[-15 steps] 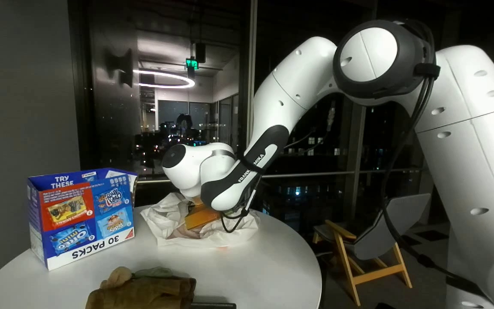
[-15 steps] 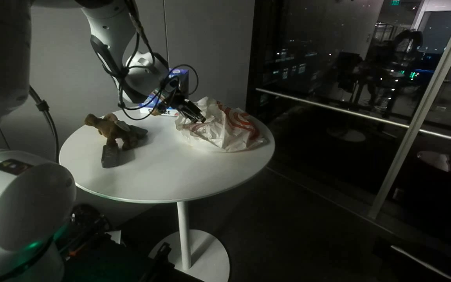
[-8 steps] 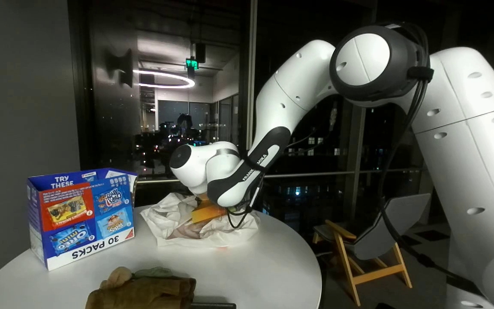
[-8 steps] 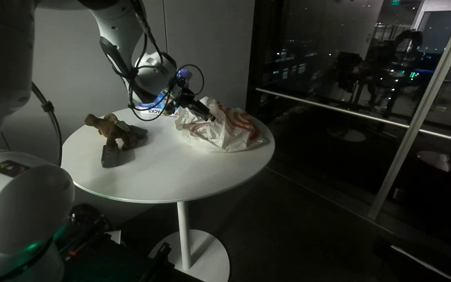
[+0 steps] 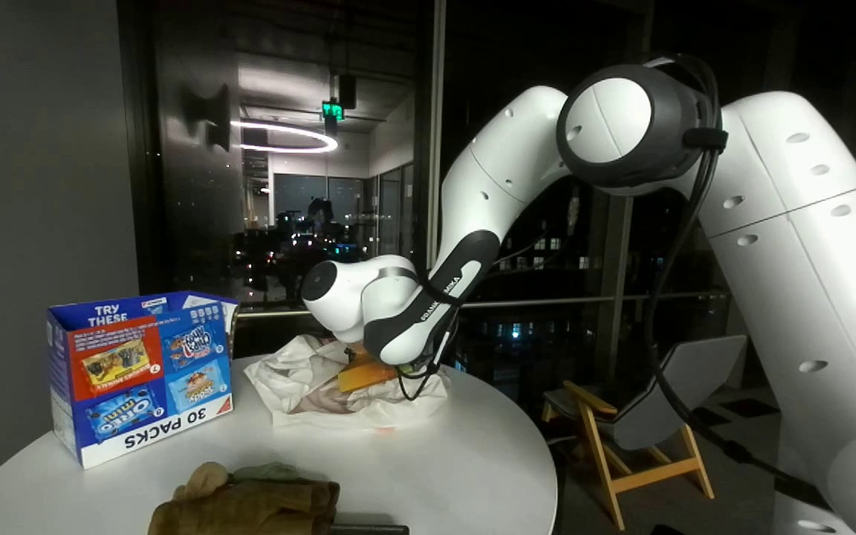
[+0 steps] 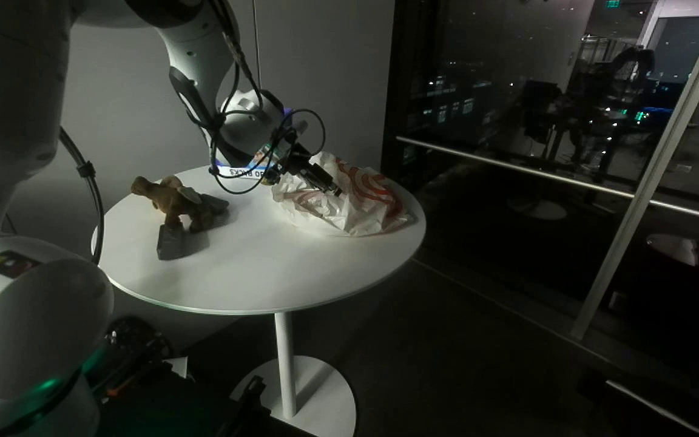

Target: Move the plastic bag to the left and put the toy moose and eraser inside the plastic bag

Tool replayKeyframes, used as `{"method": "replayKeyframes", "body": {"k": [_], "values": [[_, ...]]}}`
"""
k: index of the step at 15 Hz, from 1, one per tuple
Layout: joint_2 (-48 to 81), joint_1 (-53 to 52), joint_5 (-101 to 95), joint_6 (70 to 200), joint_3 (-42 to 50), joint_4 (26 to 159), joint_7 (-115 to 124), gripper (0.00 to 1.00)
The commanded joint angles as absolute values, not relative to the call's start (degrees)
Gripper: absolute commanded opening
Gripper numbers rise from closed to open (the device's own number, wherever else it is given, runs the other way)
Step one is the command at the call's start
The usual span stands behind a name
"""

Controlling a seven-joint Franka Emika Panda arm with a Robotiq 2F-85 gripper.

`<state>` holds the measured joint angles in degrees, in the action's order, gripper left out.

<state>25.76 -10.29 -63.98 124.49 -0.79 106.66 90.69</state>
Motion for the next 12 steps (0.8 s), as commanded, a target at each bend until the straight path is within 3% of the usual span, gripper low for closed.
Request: {"method": "replayKeyframes", "body": {"k": [1,5,6,7,9,12], "values": [[26.80,-9.27,-65.70,128.16,-1.10,105.01,89.69,1.00],[27.11,-8.70,-65.28,132.26,-0.82,105.12,89.77,1.00],[27.24,-8.70,-65.58,132.28,-0.57,105.09,89.66,0.93],[27.39,-8.64,-65.67,132.26,-0.43,105.04,89.42,0.73],[27.51,-8.44,-65.78,132.43,-0.32,105.15,89.14,0.69],[27.45,-8.20,-65.91,133.17,-0.31,105.30,88.55,0.45]]}}
